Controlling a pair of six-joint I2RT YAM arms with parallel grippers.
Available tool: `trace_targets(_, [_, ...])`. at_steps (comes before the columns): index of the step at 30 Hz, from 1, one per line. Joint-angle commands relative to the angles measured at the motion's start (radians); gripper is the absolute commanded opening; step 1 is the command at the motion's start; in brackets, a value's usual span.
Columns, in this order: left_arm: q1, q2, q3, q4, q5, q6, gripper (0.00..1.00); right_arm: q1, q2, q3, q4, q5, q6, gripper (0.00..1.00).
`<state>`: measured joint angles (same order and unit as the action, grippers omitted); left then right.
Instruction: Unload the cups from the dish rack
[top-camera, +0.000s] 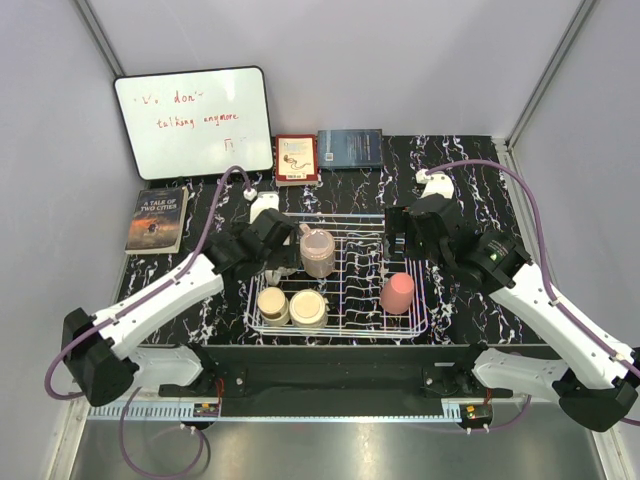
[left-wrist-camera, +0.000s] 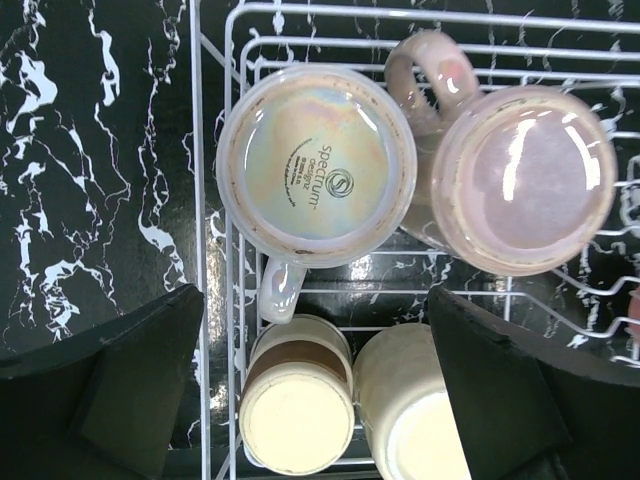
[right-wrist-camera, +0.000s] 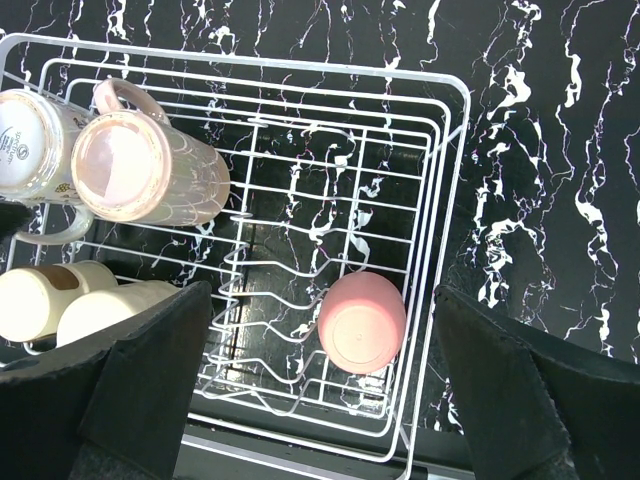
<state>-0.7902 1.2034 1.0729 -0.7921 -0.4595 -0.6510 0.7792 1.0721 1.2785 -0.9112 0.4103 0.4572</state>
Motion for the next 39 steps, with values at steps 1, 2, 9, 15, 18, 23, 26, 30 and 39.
trace_targets(1, [0.003,0.034,-0.013,0.019,0.015,0.025,0.92,0.008,-0.012,0.005,0.008,0.039,0.015,1.0])
trace_targets(2, [0.005,0.047,-0.013,0.025,0.021,0.027,0.9,0.008,-0.011,0.005,0.006,0.035,0.015,1.0])
trace_targets(9, [0.023,0.025,-0.076,0.093,0.065,0.053,0.81,0.008,0.0,-0.001,0.002,0.036,0.021,1.0])
trace_targets(15, [0.089,-0.071,-0.217,0.215,0.142,0.126,0.73,0.008,0.014,-0.01,0.002,0.036,0.026,1.0])
trace_targets(18, [0.124,-0.079,-0.258,0.241,0.179,0.137,0.65,0.008,0.017,-0.014,0.003,0.042,0.021,1.0])
trace_targets(23, [0.128,-0.071,-0.304,0.301,0.212,0.152,0.64,0.009,0.022,-0.031,0.003,0.056,0.012,1.0])
trace_targets(26, [0.128,-0.068,-0.329,0.33,0.211,0.16,0.61,0.008,0.02,-0.045,0.003,0.056,0.011,1.0])
trace_targets(30, [0.128,-0.048,-0.332,0.337,0.205,0.165,0.53,0.008,0.015,-0.056,0.005,0.059,0.008,1.0])
trace_targets(39, [0.128,0.019,-0.323,0.31,0.174,0.156,0.26,0.008,-0.001,-0.09,0.009,0.065,0.009,1.0])
